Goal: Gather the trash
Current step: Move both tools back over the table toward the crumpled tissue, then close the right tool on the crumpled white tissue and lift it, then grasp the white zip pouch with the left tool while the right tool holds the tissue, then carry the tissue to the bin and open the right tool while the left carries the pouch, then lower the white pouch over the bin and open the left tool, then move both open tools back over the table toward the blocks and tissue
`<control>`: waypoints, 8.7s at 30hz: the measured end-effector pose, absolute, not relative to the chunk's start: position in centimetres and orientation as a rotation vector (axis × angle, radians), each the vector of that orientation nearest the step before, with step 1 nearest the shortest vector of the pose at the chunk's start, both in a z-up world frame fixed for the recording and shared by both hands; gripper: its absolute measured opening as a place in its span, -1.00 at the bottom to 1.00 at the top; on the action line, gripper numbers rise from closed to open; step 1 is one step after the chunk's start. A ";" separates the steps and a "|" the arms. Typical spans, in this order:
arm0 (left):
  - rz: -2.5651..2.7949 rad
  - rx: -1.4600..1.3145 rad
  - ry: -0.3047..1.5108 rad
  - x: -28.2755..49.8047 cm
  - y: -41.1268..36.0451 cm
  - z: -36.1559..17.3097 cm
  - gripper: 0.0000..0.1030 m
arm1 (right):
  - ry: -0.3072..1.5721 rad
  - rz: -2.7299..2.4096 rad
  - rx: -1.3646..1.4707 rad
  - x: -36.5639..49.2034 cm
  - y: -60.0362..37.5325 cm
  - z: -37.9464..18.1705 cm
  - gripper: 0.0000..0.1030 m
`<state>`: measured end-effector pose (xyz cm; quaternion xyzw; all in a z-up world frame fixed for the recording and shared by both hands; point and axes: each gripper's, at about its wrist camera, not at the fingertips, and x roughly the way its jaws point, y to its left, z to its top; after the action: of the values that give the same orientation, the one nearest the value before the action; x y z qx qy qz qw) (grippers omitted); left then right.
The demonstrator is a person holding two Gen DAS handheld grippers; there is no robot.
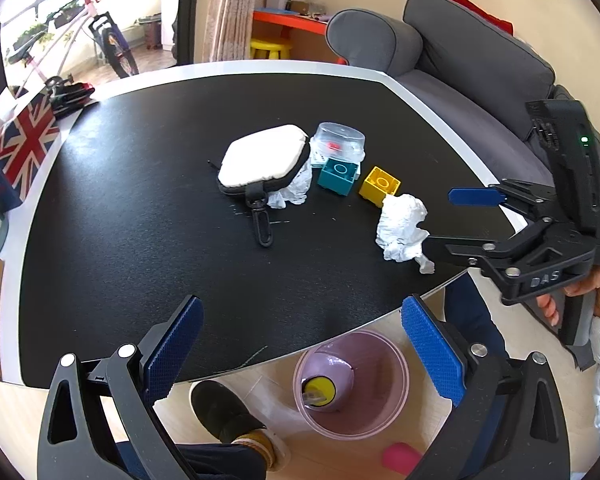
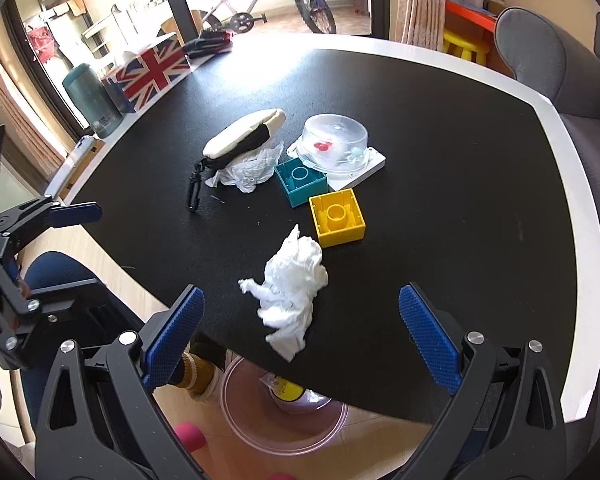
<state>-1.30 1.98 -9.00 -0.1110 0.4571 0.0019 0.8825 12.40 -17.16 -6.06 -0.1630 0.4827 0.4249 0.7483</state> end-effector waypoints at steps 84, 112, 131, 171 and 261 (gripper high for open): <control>0.070 -0.620 1.186 14.8 9.1 -13.0 0.84 | 1.056 0.955 -0.336 13.8 -18.1 -3.9 -0.68; 0.048 -0.364 0.983 10.4 6.7 -5.9 0.59 | 1.010 0.970 -0.326 13.3 -17.8 -2.2 -0.68; -0.023 -0.189 0.840 0.0 0.2 -2.7 0.59 | 0.947 0.995 -0.325 7.4 -21.6 -0.4 -0.68; -0.128 -0.188 0.939 -6.8 -6.3 -9.5 0.59 | 1.065 0.983 -0.295 1.9 -26.1 -7.5 0.79; -0.004 -0.216 0.959 1.4 3.0 -8.1 0.85 | 1.012 0.945 -0.397 12.7 -18.8 -4.1 0.84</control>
<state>1.40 3.03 -8.09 -0.1038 0.4602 -0.0019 0.8817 12.67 -18.75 -4.11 -0.1817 0.4636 0.4327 0.7516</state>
